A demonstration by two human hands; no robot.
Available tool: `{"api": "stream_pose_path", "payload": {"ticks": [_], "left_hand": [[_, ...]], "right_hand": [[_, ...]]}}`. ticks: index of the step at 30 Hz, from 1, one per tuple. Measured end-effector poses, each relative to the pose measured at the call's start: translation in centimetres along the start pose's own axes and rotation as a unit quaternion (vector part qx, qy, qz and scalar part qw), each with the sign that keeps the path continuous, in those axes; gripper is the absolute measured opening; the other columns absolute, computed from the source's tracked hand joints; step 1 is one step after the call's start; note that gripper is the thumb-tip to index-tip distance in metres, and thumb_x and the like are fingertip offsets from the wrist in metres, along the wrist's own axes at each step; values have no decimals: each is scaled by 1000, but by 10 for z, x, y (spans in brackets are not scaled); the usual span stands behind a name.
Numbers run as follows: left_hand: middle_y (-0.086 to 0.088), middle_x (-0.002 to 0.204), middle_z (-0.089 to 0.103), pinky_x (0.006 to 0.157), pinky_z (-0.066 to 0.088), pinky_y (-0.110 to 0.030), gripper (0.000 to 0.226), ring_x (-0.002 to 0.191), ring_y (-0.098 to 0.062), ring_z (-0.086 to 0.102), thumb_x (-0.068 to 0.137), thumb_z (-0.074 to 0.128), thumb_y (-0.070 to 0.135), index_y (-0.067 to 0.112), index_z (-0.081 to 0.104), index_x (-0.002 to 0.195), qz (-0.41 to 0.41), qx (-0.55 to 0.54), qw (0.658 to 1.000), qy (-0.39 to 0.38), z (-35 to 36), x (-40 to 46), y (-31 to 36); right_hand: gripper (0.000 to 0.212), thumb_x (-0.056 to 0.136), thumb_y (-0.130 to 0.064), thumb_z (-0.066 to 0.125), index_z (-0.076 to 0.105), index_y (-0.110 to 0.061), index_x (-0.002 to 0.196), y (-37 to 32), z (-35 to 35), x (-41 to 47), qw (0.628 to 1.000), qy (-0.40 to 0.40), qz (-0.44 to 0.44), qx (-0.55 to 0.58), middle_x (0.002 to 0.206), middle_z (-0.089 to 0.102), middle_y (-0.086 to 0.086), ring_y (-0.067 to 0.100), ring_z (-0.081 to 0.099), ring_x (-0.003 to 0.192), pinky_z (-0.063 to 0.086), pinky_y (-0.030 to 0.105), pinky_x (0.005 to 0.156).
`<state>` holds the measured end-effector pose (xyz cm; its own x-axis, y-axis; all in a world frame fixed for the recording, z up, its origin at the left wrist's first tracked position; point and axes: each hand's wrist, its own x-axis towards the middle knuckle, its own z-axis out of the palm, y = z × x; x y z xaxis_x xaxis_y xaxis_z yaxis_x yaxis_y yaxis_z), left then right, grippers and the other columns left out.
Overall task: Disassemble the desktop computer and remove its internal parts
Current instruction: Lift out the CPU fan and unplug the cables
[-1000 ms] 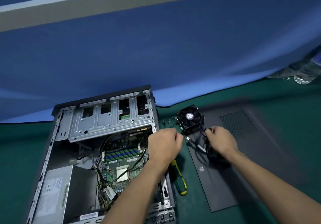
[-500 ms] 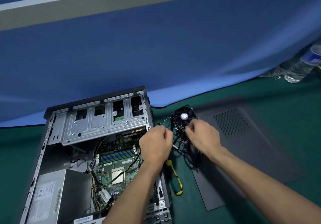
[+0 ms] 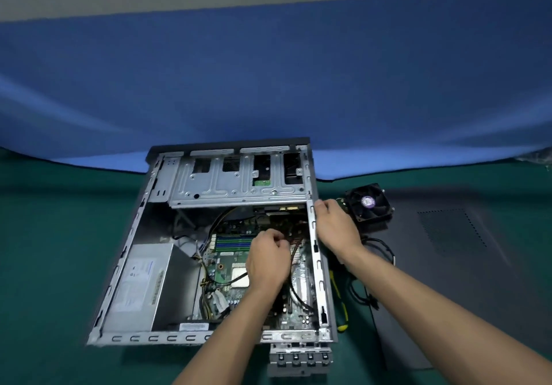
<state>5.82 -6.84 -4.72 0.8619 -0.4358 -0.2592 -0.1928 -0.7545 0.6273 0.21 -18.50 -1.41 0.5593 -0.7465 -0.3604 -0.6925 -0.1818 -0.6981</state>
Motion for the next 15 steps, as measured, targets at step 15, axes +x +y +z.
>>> {"api": "stream_pose_path", "payload": {"ticks": [15], "left_hand": [[-12,98,68,76,51,-38,25,90,-31,62,95,51,21,13,57,118,17,7,995,-98,31,41,-12]], "right_hand": [[53,103,-34,19,63,-4,103,-3,26,9,982,173,20,-69,100,66,16,26,47,78,32,32,70]]}}
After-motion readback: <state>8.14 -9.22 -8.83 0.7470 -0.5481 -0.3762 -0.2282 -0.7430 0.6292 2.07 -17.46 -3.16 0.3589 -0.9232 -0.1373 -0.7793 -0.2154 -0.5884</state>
